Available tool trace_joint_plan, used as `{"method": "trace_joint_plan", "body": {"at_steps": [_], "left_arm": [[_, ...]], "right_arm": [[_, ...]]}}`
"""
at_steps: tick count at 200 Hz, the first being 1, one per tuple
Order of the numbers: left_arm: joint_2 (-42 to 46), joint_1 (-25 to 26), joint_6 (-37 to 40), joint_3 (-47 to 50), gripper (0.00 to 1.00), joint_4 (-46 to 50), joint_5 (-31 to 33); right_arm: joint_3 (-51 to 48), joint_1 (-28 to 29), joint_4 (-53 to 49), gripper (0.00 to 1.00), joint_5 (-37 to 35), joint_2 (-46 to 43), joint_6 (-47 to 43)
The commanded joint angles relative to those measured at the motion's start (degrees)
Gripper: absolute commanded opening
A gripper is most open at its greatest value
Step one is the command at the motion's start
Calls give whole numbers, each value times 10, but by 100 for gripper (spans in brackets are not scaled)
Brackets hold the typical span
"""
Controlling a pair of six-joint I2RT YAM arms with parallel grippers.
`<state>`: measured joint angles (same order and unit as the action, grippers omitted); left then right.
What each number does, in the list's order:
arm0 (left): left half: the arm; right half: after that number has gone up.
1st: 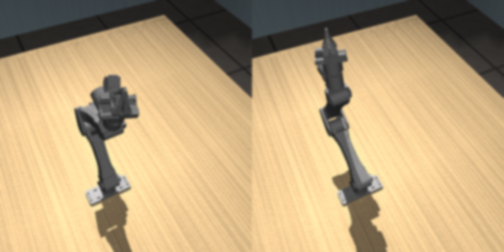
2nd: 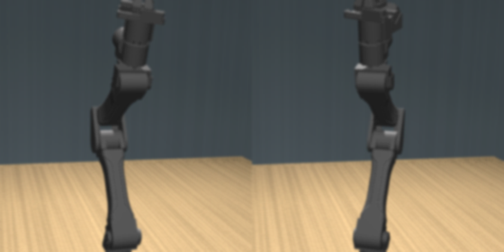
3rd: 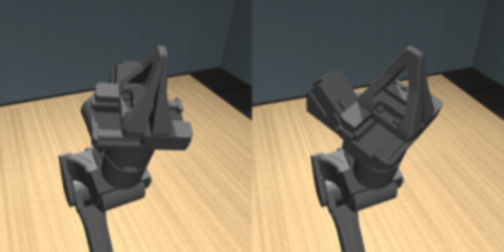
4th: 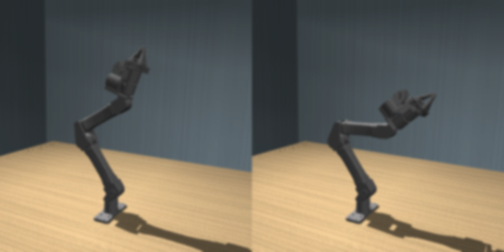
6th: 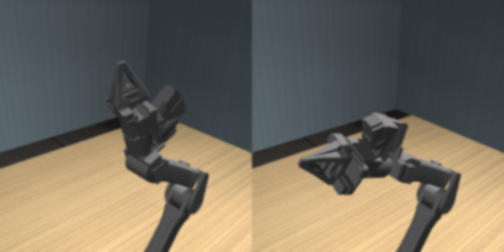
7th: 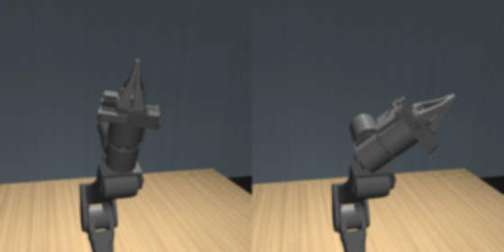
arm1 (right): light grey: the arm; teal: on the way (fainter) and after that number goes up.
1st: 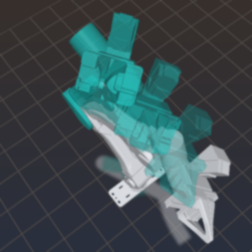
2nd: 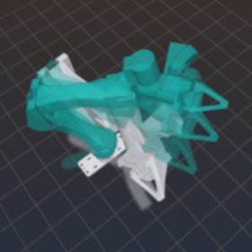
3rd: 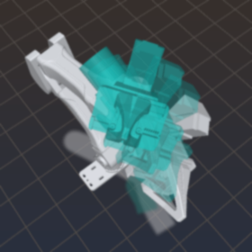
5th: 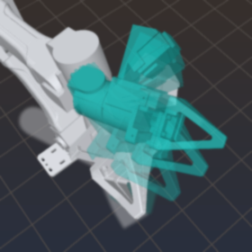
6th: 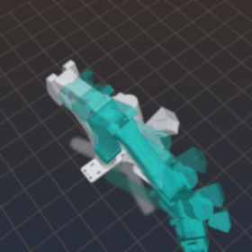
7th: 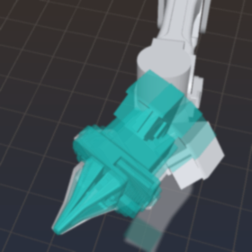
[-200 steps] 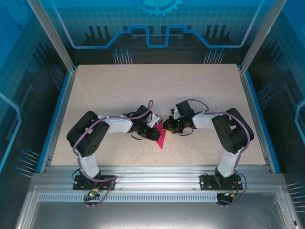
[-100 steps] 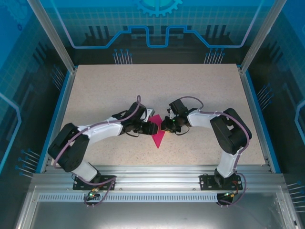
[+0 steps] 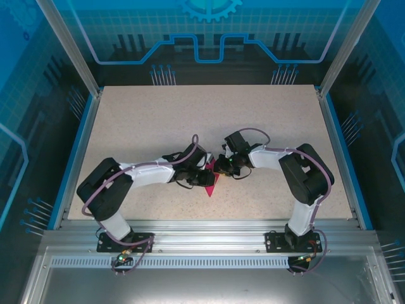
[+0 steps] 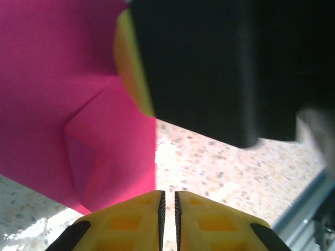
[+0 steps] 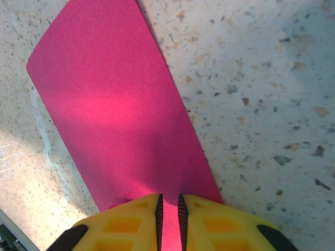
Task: Fold a paper plane with a square sheet of paper (pick it up from the middle)
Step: Third fold the triangle at the center of the table.
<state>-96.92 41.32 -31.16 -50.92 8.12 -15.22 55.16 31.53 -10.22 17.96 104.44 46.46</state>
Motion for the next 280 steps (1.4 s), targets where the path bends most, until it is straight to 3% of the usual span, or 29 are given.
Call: {"method": "trace_joint_plan", "body": {"at_steps": [1,70,121,190,280], "left_arm": [[-23,-1,-14,-17,17,-5,22],[-7,-2,-33,15,14,13,146],[-35,-3,-60,26,10,12,153],[-18,-2,-65,57,10,-12,121],[-10,-2,-58,57,10,1,123]], "right_arm": [[2,8,-17,19,-1,10,5],[0,7,-20,19,-1,10,1],[-1,7,-11,19,5,-1,4],[-17,10,13,22,15,-93,-1],[-41,36,54,16,-4,-4,22]]}}
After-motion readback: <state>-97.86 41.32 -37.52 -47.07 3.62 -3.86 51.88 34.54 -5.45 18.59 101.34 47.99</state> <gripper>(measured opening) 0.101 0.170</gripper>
